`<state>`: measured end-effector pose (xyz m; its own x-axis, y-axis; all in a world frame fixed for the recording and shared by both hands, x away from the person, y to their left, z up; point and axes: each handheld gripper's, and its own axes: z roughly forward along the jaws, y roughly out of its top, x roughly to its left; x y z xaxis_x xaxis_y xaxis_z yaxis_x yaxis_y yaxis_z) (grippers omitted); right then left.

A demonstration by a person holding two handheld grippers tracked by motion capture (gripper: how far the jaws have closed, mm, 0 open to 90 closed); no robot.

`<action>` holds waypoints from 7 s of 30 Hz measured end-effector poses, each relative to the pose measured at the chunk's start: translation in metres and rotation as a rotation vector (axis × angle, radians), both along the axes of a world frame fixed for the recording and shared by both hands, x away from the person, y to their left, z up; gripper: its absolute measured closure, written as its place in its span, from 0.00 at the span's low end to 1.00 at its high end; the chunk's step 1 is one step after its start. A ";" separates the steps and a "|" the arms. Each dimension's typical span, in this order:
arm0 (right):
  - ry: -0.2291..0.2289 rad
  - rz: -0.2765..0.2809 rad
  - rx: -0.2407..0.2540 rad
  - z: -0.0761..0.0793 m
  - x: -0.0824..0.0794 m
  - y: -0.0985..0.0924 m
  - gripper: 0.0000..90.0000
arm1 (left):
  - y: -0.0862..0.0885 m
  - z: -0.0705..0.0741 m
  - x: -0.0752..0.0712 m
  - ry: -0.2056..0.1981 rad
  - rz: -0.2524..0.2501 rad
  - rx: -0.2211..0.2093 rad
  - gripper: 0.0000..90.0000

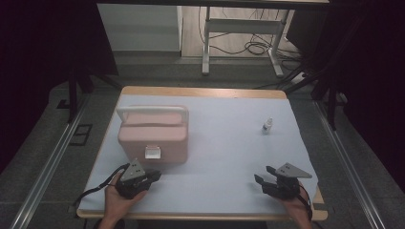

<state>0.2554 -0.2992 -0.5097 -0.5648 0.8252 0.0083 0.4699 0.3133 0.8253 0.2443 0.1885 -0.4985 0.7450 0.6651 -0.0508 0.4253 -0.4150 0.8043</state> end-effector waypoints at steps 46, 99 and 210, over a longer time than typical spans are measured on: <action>-0.002 -0.031 -0.034 -0.002 0.000 -0.002 0.44 | 0.130 0.039 0.075 0.022 0.290 -0.101 1.00; -0.007 -0.020 -0.055 -0.003 0.000 0.003 0.43 | -0.004 0.022 0.140 0.116 0.120 -0.055 1.00; 0.429 -0.230 -0.276 0.094 0.195 -0.005 0.38 | 0.002 -0.004 0.047 0.118 0.035 -0.033 0.55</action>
<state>0.4505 -0.3039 -0.4158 -0.3633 0.9310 -0.0364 0.8273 0.3403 0.4470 0.2917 0.1904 -0.5027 0.7086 0.6875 -0.1590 0.5320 -0.3724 0.7605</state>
